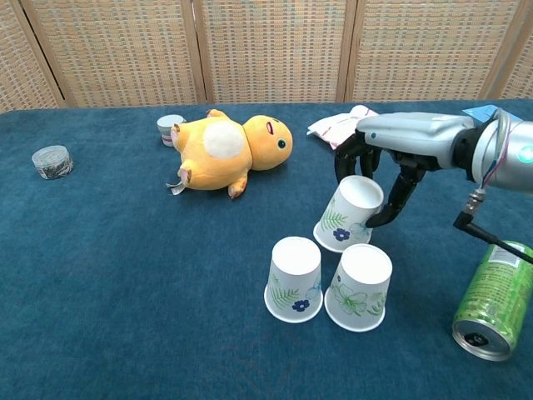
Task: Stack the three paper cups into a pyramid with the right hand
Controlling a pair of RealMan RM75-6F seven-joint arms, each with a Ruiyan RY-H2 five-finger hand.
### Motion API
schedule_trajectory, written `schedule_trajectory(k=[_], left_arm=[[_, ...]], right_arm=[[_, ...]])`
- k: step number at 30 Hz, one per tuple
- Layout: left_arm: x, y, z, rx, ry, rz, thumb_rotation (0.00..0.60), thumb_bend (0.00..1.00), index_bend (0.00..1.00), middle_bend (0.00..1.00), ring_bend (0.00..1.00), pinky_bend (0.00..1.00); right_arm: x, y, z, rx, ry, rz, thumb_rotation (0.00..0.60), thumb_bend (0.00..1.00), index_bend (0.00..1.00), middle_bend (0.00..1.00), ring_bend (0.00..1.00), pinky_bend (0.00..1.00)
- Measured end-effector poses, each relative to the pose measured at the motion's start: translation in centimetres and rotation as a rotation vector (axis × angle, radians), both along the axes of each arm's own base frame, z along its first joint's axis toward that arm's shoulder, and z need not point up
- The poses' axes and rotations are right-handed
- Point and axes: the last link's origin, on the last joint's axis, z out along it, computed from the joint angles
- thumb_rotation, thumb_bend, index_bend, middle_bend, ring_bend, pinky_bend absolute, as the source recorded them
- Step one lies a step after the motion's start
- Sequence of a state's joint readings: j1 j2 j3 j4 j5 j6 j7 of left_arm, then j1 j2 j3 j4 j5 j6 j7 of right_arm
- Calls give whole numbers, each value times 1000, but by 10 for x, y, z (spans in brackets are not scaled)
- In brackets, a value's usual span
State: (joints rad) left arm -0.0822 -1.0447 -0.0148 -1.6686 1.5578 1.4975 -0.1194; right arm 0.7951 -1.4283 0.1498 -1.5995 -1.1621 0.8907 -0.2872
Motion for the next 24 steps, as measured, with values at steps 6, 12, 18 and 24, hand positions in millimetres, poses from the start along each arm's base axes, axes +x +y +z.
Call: schedule_trajectory(k=[6,12,18,24], left_arm=[[1,-1,1,-4,-8,-7,600,22,0,0,0,0],[3,-3,3,-6,-18,-22,600,22,0,0,0,0],[1,-4,5,-7,-23,-21,600,22,0,0,0,0],[1,-3,5,-10,-21,-18,600,22,0,0,0,0]], right_arm=[[29,18,35,-10,-68,62,600,303,509,542,472,382],[60,44,62,1,-110,124,600,305,509,542,472,382],[72,59,58,19,-61,161,600,305,509,542,472,382],[75,62,39,36,-23,170,600,310,509,542,472,382]])
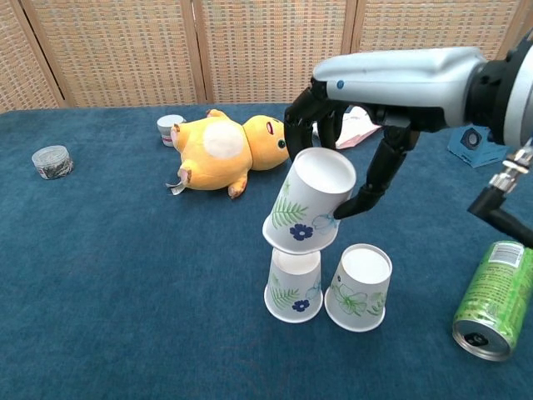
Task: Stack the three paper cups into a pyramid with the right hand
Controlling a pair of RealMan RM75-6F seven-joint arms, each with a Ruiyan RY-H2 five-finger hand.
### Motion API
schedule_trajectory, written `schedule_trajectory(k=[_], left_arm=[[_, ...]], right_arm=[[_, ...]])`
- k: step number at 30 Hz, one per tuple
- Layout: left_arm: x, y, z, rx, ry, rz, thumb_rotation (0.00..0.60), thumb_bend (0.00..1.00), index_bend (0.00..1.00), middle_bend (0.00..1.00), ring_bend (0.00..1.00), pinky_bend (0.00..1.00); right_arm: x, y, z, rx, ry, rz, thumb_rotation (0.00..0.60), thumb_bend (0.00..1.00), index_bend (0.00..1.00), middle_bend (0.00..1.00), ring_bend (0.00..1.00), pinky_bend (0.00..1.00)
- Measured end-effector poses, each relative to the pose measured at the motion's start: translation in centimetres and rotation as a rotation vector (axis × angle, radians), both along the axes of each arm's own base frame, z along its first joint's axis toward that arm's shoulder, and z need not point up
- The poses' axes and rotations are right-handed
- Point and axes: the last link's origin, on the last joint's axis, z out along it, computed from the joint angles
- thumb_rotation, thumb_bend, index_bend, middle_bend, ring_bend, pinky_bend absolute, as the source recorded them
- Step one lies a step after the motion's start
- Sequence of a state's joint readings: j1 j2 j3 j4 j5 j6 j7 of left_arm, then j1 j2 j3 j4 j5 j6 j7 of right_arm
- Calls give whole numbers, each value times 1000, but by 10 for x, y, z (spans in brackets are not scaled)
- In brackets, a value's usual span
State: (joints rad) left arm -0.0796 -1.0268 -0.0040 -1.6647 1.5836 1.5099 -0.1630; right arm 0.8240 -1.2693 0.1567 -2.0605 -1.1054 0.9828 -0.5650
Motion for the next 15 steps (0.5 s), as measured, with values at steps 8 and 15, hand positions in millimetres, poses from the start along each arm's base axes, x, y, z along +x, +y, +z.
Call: schedule_trajectory(k=[8,15], left_arm=[[-1,1,-1,-4,4,6,600,22,0,0,0,0],[-1,0,-1,-3,5,7,600,22,0,0,0,0]], right_arm=[[-5,-1,-9,8,37,-21,600,310,509,540,472,382],[-9,-2,-11,12,55,-37,600,310,509,541,472,382]])
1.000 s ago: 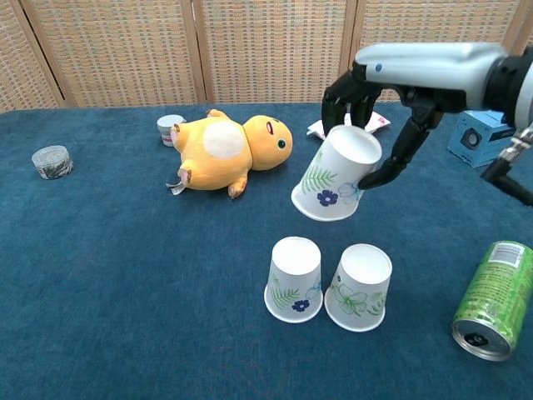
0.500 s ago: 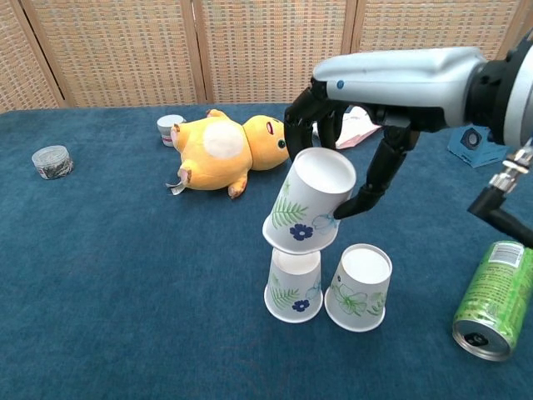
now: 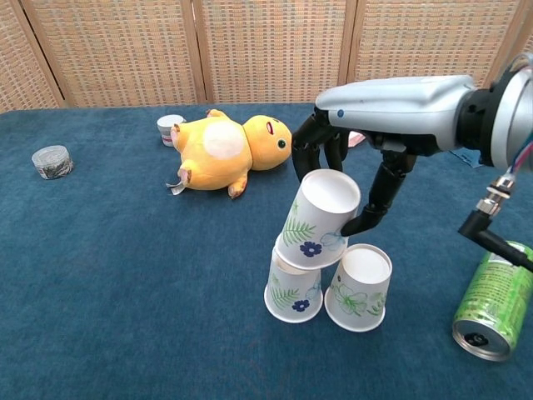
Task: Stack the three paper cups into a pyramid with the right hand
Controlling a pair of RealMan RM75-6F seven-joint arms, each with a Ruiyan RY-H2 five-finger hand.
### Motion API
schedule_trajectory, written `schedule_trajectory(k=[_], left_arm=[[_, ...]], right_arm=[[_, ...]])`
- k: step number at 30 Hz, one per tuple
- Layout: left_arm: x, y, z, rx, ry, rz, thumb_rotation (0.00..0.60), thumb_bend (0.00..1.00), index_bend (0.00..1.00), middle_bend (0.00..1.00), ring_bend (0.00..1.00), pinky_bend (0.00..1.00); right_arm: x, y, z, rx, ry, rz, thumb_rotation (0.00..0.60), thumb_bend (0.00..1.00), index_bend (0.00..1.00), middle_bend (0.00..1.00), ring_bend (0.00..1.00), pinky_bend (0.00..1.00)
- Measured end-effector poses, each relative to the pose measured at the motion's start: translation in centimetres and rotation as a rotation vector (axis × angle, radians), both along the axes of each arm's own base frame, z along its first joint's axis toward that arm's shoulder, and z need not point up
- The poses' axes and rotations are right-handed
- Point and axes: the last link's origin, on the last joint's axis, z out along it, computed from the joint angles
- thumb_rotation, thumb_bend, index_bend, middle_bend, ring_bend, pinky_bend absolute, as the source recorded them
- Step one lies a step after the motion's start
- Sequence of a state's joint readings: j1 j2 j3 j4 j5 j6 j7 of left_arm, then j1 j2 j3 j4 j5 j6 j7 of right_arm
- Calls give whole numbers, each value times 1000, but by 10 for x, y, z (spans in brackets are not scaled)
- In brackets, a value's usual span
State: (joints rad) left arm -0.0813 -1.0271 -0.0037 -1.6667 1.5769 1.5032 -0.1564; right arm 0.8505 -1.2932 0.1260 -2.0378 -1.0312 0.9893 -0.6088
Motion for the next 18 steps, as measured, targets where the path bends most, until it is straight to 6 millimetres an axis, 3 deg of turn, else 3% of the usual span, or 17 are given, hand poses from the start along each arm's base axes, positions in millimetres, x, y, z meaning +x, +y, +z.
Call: schedule_trajectory(k=[18], left_arm=[[0,-1,0,-5,-1,-2,600,22,0,0,0,0]], right_arm=[[-9,3,4,14,42,-13,600,310,509,539,472,381]])
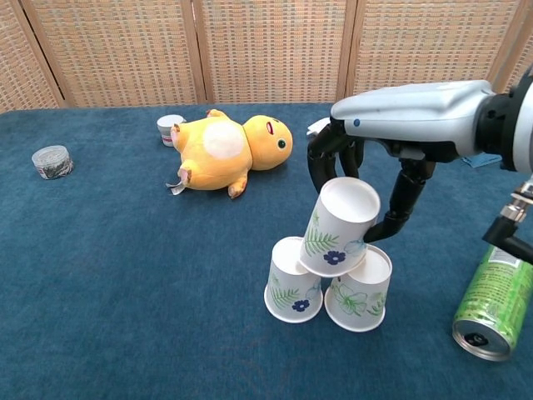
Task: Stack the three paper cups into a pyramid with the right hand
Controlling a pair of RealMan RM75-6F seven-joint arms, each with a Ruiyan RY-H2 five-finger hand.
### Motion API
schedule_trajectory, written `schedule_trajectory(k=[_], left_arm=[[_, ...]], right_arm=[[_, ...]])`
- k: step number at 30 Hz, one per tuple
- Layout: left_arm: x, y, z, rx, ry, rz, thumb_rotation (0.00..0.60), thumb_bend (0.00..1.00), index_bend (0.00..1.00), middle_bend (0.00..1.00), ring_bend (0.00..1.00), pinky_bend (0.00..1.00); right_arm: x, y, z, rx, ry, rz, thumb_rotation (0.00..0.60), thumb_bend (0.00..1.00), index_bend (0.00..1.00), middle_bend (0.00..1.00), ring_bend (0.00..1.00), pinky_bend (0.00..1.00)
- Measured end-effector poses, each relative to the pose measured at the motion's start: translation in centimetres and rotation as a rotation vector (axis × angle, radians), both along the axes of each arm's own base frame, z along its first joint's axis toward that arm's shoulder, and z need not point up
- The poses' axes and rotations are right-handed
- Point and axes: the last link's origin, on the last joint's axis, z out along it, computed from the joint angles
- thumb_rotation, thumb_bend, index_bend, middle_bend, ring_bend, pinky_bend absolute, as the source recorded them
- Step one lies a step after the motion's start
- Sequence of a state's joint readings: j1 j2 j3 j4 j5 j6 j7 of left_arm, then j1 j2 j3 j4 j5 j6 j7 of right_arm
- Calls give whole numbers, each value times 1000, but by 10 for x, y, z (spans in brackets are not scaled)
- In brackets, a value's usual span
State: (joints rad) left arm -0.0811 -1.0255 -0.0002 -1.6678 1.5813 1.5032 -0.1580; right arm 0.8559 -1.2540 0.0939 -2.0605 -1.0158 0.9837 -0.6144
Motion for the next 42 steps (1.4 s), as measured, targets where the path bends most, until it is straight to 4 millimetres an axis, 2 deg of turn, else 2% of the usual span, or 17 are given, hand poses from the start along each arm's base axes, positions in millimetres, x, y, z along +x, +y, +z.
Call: schedule_trajectory(k=[9,12,14,16,19,26,32,37,40,42], left_arm=[[0,0,-1,-3,4,0,600,21,0,0,0,0],[0,0,-1,-2,4,2,600,21,0,0,0,0],[0,0,-1,-2,3,2,600,22,0,0,0,0],[0,0,-1,-2,4,2,600,22,0,0,0,0],[0,0,-2,-4,6,1,600,22,0,0,0,0],[0,1,-1,-4,5,2,600,22,0,0,0,0],[0,0,0,-1,-3,1,600,22,0,0,0,0],[0,-1,2,9,-10,-5,600,22,0,0,0,0],[0,-2,2,13,-12,-9,600,22,0,0,0,0],[0,-4,2,18,-13,-13,600,22,0,0,0,0]], right_arm=[[0,1,-4,9,-2,3,600,310,505,517,472,382],[-1,2,-5,21,9,7,600,245,357,353,391,323],[-2,3,-4,36,18,6,600,163,218,187,237,213],[-3,4,-3,48,28,6,600,137,138,85,138,139],[-1,5,-1,57,30,15,600,125,86,19,58,79],[4,8,12,32,4,33,600,125,84,8,50,65],[-1,7,41,-57,-18,42,600,115,84,11,50,56],[-17,9,66,-158,-48,70,600,4,84,50,49,52],[-34,13,83,-244,-84,114,600,0,84,25,18,13],[-53,18,96,-322,-109,141,600,0,71,3,0,0]])
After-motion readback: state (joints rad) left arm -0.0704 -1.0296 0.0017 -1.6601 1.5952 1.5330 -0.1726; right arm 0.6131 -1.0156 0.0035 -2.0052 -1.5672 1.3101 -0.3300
